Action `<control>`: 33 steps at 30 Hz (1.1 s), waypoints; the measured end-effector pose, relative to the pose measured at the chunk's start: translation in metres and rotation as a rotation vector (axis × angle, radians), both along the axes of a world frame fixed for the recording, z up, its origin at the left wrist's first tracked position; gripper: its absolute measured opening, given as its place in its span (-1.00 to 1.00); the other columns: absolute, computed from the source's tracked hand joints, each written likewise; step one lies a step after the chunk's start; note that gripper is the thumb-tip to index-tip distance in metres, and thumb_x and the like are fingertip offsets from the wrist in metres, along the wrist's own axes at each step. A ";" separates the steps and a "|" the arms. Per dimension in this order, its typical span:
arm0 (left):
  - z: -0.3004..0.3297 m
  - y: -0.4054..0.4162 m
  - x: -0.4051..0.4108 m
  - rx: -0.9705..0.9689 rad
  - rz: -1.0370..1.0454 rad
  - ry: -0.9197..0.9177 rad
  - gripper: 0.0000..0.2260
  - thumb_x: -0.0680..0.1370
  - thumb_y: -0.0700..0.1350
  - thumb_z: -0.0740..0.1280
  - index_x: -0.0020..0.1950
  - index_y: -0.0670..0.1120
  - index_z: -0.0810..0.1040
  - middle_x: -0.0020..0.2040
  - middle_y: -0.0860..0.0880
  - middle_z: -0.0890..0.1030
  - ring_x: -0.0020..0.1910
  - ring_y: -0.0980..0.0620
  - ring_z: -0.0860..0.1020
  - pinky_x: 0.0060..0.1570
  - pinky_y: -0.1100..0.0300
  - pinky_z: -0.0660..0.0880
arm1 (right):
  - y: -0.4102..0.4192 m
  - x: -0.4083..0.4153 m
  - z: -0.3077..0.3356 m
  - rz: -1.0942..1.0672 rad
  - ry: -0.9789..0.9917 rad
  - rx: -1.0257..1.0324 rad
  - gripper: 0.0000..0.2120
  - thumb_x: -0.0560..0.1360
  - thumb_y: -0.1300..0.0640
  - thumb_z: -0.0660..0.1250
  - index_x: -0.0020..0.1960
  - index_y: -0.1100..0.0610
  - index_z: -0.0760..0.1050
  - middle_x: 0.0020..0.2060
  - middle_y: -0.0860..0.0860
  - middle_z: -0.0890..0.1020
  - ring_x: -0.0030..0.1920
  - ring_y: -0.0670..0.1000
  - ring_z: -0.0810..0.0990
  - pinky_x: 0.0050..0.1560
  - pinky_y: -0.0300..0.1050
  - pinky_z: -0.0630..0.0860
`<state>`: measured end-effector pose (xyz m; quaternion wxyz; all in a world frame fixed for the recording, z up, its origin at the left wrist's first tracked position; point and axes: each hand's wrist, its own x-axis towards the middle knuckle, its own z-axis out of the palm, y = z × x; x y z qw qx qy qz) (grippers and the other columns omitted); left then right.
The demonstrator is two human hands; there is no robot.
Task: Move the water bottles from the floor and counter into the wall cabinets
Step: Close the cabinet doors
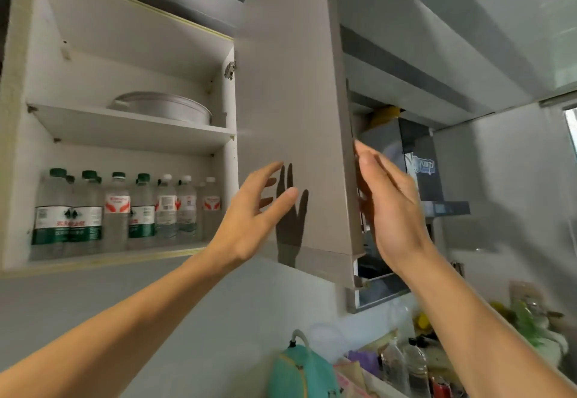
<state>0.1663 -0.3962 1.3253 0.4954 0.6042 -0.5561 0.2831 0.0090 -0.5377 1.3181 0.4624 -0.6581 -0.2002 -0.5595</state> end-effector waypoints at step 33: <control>-0.005 0.319 0.202 -0.164 0.547 0.200 -0.11 0.50 0.00 0.45 0.62 0.26 -0.09 0.61 0.21 -0.10 0.57 0.26 -0.09 0.49 0.11 -0.01 | 0.288 0.346 -0.045 -0.426 0.325 -0.484 -0.16 0.53 -0.25 0.35 0.64 -0.08 -0.01 0.61 0.11 -0.18 0.59 0.24 -0.13 0.56 0.18 0.03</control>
